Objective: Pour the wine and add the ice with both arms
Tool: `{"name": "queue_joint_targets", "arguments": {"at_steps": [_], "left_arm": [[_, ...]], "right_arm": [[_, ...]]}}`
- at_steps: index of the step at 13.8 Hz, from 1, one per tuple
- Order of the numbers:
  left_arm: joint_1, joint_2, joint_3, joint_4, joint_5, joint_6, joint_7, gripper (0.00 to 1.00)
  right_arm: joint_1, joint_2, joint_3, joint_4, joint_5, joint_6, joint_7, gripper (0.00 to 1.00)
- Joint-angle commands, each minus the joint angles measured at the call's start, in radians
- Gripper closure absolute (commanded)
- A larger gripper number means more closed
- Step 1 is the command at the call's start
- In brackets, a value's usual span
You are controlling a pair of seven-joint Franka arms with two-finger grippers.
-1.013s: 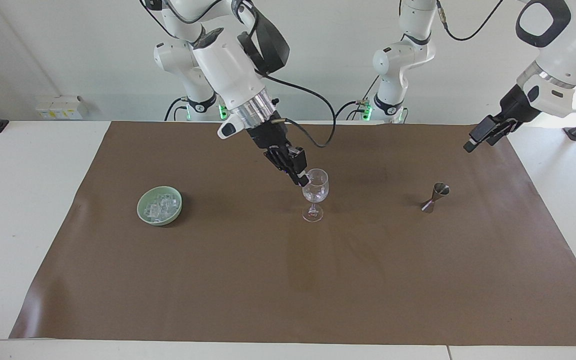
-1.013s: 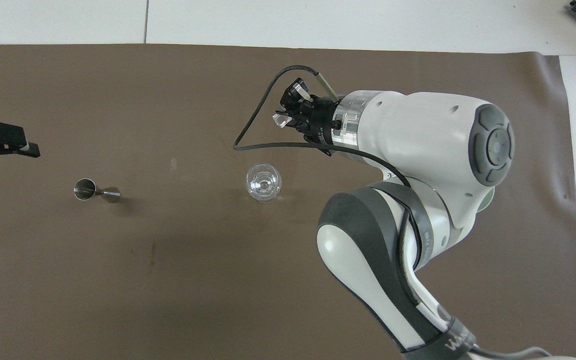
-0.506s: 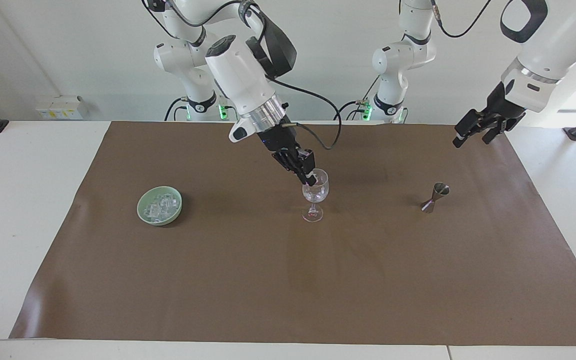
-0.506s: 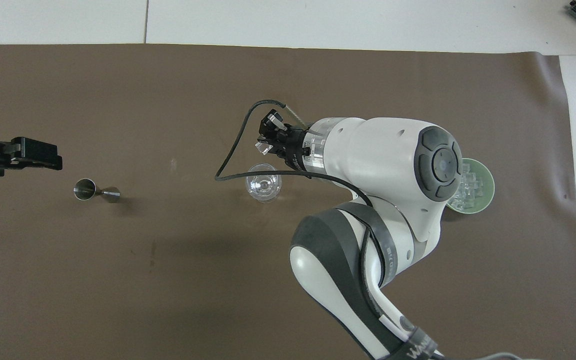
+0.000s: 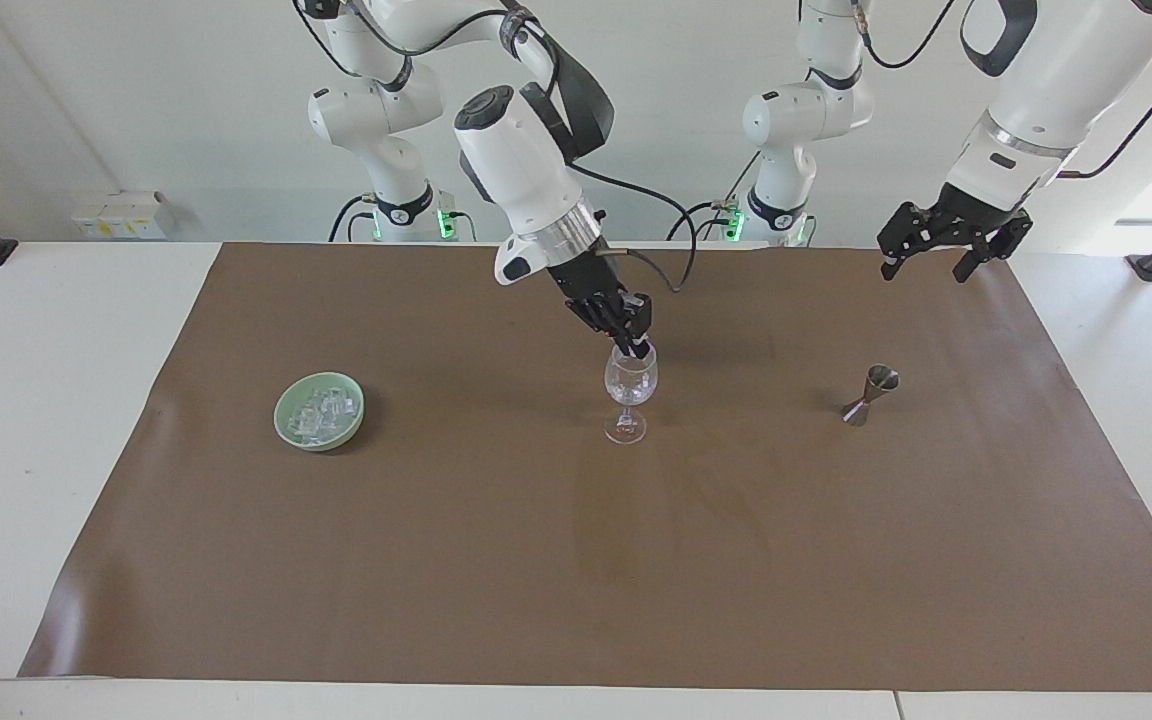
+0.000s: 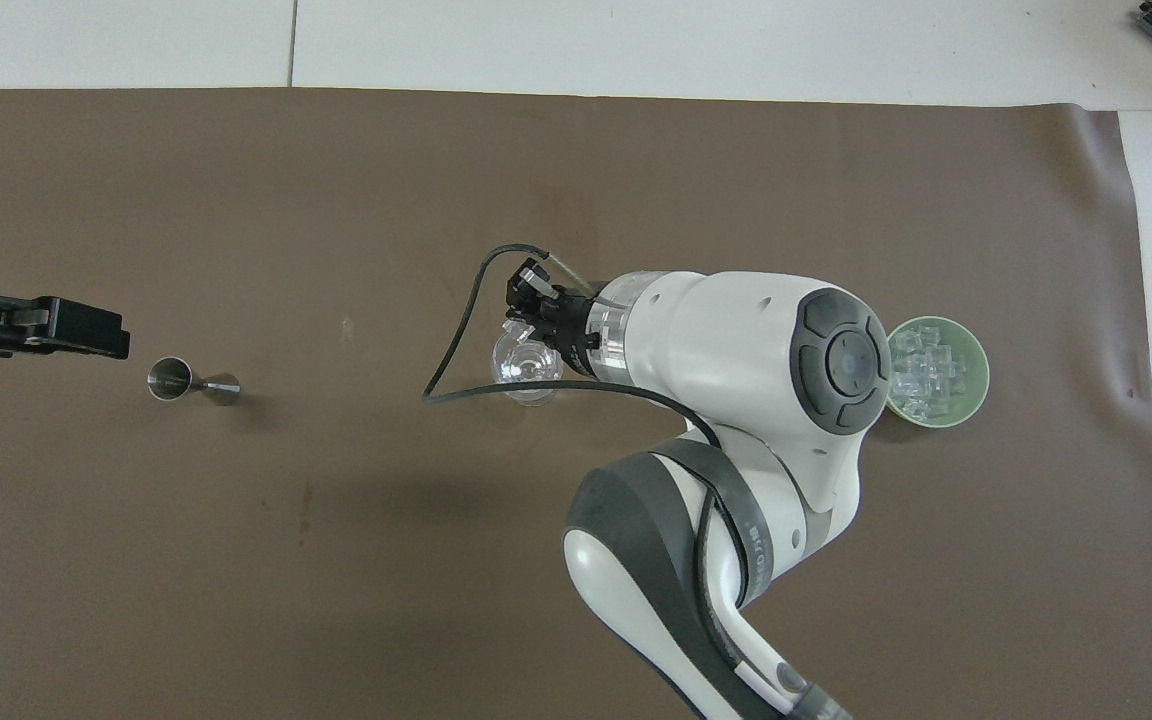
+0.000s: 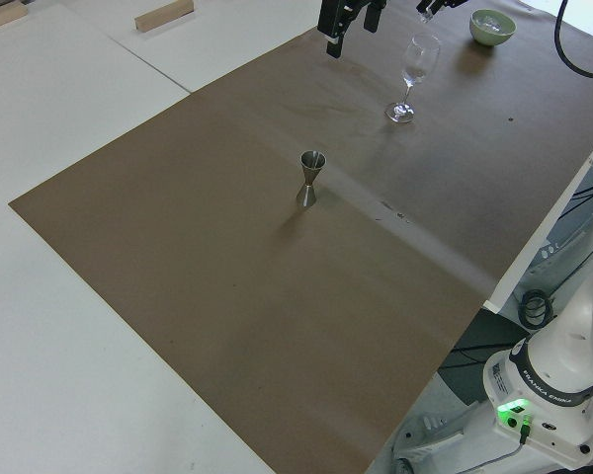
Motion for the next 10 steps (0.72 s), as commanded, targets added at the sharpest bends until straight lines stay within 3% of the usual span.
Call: {"name": "queue_joint_targets", "arguments": {"at_steps": [1,6,8,9,10], "left_arm": [[-0.008,-0.035,0.007,-0.032,0.017,-0.006,0.062,0.00],[0.009,-0.036,0.014,-0.035,0.014,-0.037,0.052,0.00],[0.009,-0.044,0.017,-0.043,0.015,-0.031,0.041,0.00],[0.009,-0.044,0.016,-0.049,0.015,-0.028,0.010,0.00],[0.011,-0.052,0.016,-0.061,0.015,-0.037,-0.007,0.00]], "right_arm": [[0.001,-0.042,-0.001,-0.065,-0.014,0.019,-0.016,0.97],[0.003,-0.052,-0.001,-0.079,-0.014,0.019,-0.016,0.88],[0.015,-0.052,-0.001,-0.079,-0.014,0.021,-0.010,0.77],[0.015,-0.052,-0.001,-0.079,-0.012,0.019,-0.001,0.58],[0.015,-0.052,-0.001,-0.079,-0.012,0.018,0.002,0.01]]}}
